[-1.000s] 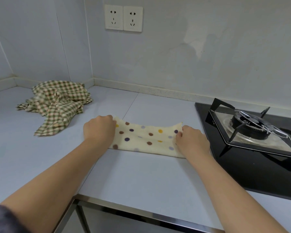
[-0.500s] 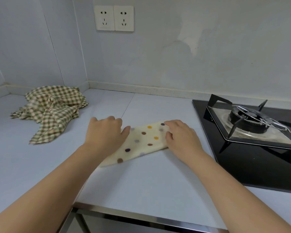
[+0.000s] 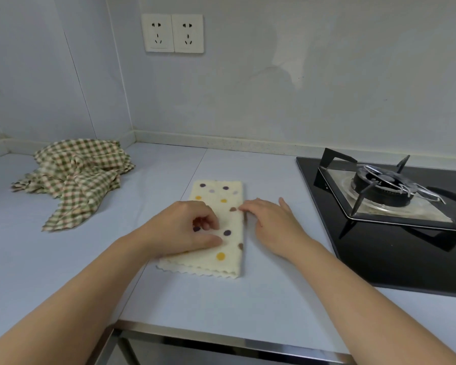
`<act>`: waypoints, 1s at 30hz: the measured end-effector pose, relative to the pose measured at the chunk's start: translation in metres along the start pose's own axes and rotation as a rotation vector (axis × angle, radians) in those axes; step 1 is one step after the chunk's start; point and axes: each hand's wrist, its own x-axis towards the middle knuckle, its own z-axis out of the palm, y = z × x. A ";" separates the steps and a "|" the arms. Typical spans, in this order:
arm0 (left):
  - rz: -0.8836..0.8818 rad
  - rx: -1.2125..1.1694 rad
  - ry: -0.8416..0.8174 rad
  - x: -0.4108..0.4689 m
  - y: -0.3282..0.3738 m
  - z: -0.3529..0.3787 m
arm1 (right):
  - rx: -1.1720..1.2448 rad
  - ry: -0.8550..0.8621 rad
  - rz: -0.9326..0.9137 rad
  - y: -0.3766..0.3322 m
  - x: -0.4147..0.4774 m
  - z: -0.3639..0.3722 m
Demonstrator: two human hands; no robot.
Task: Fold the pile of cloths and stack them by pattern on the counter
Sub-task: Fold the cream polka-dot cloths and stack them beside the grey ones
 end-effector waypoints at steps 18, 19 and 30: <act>-0.139 -0.113 0.353 0.001 -0.009 -0.006 | 0.493 0.031 -0.138 -0.010 -0.004 0.007; -0.131 -0.021 0.379 -0.001 -0.017 -0.010 | 0.551 0.037 -0.120 -0.009 -0.004 0.006; -0.133 -0.280 0.218 0.004 -0.015 0.001 | 0.686 0.160 0.046 -0.007 0.000 0.001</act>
